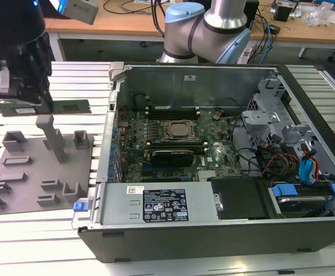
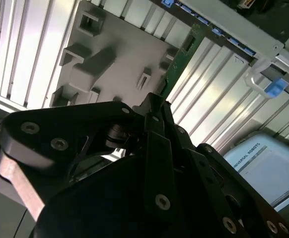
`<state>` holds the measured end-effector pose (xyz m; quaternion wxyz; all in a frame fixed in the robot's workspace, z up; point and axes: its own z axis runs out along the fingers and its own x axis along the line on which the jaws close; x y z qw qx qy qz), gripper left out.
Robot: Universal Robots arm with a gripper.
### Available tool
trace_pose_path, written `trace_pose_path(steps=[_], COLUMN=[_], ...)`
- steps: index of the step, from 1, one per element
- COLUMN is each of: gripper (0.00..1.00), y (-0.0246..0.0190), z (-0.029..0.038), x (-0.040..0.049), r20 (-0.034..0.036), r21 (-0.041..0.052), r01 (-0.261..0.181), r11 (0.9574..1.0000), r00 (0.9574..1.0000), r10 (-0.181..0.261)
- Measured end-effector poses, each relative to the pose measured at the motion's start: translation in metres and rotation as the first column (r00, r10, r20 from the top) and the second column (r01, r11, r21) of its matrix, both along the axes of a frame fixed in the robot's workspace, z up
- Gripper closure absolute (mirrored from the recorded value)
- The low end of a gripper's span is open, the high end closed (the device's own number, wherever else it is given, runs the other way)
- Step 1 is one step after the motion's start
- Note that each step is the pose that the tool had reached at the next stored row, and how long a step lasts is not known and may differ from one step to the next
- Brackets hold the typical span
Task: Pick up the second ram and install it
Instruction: 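Pick up the second ram and move it above second insertion slot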
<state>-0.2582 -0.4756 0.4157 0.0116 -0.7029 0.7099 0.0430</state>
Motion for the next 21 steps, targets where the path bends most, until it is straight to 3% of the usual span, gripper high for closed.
trace_pose_path(steps=[9, 10, 12, 17, 21], gripper=[0.86, 0.86, 0.86, 0.86, 0.86], y=[0.0, 0.0, 0.0002, 0.0002, 0.0002], z=[-0.0001, 0.0, 0.0, 0.0, 0.0], x=[0.0359, 0.0435, 0.0775, 0.0984, 0.109], r20=[-0.0017, -0.0023, -0.005, -0.0063, -0.0071], r21=[0.0001, 0.0, 0.0, 0.0, 0.0], r01=[0.0, 0.0, 0.0, 0.0, 0.0], r11=[1.0, 1.0, 1.0, 1.0, 1.0], r00=[1.0, 1.0, 1.0, 1.0, 1.0], r10=[0.0, 0.0, 0.0, 0.0, 0.0])
